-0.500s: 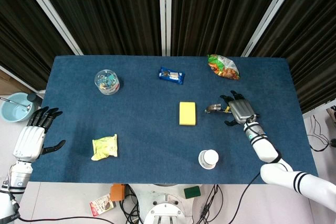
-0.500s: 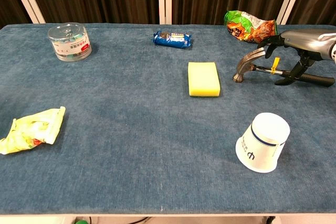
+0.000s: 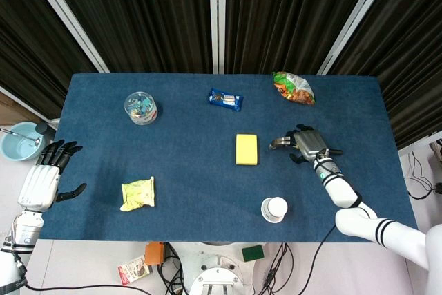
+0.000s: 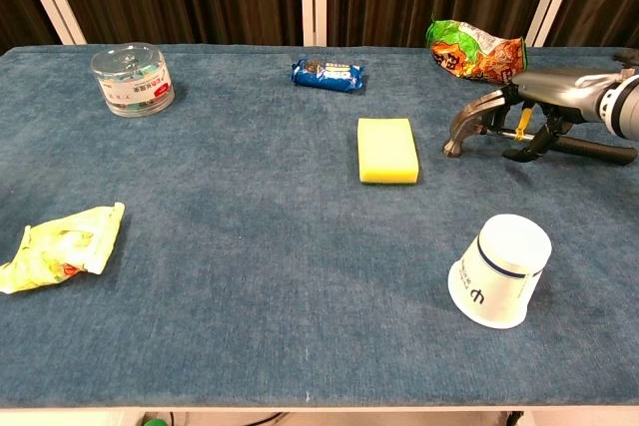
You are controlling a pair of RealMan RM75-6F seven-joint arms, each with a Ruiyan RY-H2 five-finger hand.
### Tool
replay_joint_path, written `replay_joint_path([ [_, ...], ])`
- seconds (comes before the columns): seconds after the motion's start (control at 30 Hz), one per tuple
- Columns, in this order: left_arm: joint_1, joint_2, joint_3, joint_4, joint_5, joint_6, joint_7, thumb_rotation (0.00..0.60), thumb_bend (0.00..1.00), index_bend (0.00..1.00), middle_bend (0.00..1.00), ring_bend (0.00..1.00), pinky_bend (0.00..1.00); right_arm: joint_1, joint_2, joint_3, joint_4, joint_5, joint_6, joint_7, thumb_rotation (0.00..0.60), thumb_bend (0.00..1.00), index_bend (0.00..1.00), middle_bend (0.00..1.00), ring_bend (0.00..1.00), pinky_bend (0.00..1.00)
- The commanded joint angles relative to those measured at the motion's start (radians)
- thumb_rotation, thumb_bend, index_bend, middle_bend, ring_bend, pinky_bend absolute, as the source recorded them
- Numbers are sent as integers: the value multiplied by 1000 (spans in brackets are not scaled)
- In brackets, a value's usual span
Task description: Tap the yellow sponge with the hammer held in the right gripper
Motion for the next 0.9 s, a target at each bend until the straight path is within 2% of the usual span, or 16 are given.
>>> replay_joint_path([
  [0.03,4,-1,2,3,0,3,-2,600,148,175,130,40,82,11,-11,-2,12,9,-8,-6,600,377,375,355,132,212],
  [0.33,18,-8,6,26,-4,16,-23,600,148,175,130,40,82,23,-29,-11,29,16,-9,-9,600,494,443,442,198,238],
  [0.9,27,-15,10,46,-2,22,-42,600,148,175,130,40,82,23,-31,-19,36,26,5,-4,600,614,490,475,235,258],
])
